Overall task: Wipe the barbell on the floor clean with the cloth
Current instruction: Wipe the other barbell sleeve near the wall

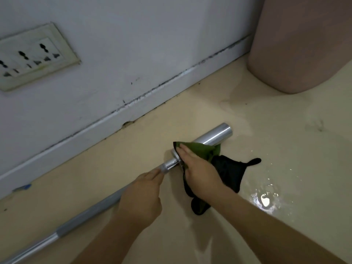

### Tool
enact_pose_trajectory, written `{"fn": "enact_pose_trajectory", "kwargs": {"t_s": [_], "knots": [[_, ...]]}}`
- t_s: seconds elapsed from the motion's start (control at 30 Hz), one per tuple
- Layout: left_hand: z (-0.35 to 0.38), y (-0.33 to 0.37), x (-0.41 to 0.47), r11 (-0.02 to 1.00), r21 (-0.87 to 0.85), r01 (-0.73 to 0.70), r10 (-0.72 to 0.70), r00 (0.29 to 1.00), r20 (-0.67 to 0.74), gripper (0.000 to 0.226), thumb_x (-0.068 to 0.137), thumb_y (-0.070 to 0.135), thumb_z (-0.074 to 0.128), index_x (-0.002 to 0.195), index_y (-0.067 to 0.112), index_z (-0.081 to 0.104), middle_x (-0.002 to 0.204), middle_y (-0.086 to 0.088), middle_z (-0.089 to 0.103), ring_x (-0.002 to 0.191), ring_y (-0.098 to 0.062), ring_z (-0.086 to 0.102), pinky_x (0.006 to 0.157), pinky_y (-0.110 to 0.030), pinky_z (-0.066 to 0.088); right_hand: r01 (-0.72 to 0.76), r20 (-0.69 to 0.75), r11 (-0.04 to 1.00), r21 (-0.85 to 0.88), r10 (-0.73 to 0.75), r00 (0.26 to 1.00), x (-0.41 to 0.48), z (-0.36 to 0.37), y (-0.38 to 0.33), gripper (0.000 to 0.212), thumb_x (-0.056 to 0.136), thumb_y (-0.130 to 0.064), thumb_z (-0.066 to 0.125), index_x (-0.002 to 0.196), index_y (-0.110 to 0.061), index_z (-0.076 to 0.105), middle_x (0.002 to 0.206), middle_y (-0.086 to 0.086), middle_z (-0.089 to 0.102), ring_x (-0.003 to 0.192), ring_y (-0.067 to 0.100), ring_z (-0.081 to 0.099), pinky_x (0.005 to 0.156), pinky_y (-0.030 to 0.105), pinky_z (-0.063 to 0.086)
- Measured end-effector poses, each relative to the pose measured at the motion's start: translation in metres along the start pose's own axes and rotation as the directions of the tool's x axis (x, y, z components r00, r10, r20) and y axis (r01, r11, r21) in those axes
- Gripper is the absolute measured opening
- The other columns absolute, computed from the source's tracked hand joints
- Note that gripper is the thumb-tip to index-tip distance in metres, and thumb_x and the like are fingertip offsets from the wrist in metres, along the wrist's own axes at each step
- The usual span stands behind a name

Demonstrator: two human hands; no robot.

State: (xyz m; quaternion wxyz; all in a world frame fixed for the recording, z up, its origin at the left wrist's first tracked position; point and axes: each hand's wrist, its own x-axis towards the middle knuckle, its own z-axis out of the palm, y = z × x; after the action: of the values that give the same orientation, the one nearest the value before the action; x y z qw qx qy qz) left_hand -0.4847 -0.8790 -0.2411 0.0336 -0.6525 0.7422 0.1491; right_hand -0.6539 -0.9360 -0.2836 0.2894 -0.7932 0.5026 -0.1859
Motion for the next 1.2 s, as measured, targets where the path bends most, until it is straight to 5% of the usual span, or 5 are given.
{"fn": "enact_pose_trajectory", "kwargs": {"t_s": [0.47, 0.63, 0.8, 1.1, 1.2], "knots": [[0.008, 0.015, -0.004, 0.988, 0.151, -0.010, 0.008, 1.000, 0.008, 0.073, 0.078, 0.006, 0.051, 0.144, 0.014, 0.022, 0.141, -0.001, 0.028, 0.115, -0.023, 0.035, 0.092, -0.029, 0.040, -0.444, -0.290, 0.866, -0.231, 0.374, 0.881, -0.025, -0.016, 0.070, 0.031, 0.082, 0.001, 0.043, 0.111, -0.005, 0.049, 0.096, 0.016, 0.063, 0.076, 0.034, 0.055, 0.058, 0.032, 0.032], [0.012, 0.016, -0.005, 0.994, 0.111, 0.014, -0.008, 0.999, -0.049, 0.072, 0.076, 0.008, 0.051, 0.143, 0.013, 0.025, 0.140, -0.004, 0.030, 0.119, -0.025, 0.033, 0.096, -0.029, 0.038, -0.418, -0.500, 0.837, 0.352, 0.546, 0.672, 0.000, -0.051, 0.061, 0.052, 0.083, 0.002, 0.039, 0.130, -0.014, 0.052, 0.128, 0.008, 0.059, 0.116, 0.024, 0.053, 0.093, 0.017, 0.033], [0.017, 0.025, 0.000, 0.998, 0.060, 0.003, 0.001, 0.998, -0.055, 0.078, 0.074, 0.010, 0.054, 0.143, 0.023, 0.018, 0.142, -0.004, 0.027, 0.123, -0.024, 0.030, 0.102, -0.033, 0.036, -0.256, -0.419, 0.937, -0.236, 0.140, 0.897, 0.021, -0.034, 0.059, 0.050, 0.089, -0.005, 0.047, 0.137, -0.020, 0.046, 0.148, 0.013, 0.038, 0.100, 0.039, 0.044, 0.086, 0.039, 0.043], [0.014, 0.018, 0.021, 0.978, 0.209, 0.009, 0.000, 0.999, -0.043, 0.082, 0.078, 0.014, 0.053, 0.147, 0.016, 0.010, 0.146, -0.007, 0.021, 0.124, -0.028, 0.030, 0.097, -0.036, 0.039, -0.207, -0.471, 0.978, -0.025, 0.171, 0.866, 0.031, -0.038, 0.048, 0.046, 0.087, 0.005, 0.044, 0.129, -0.010, 0.054, 0.140, 0.009, 0.049, 0.105, 0.040, 0.052, 0.091, 0.024, 0.033], [0.009, 0.009, 0.029, 0.984, 0.176, 0.017, -0.014, 1.000, -0.018, 0.084, 0.077, 0.015, 0.055, 0.147, 0.017, 0.009, 0.145, -0.004, 0.022, 0.124, -0.026, 0.029, 0.095, -0.034, 0.040, -0.159, -0.334, 0.941, -0.298, 0.054, 0.941, 0.030, -0.016, 0.041, 0.060, 0.079, 0.004, 0.053, 0.136, -0.014, 0.047, 0.149, 0.010, 0.037, 0.105, 0.042, 0.044, 0.081, 0.040, 0.045]]}}
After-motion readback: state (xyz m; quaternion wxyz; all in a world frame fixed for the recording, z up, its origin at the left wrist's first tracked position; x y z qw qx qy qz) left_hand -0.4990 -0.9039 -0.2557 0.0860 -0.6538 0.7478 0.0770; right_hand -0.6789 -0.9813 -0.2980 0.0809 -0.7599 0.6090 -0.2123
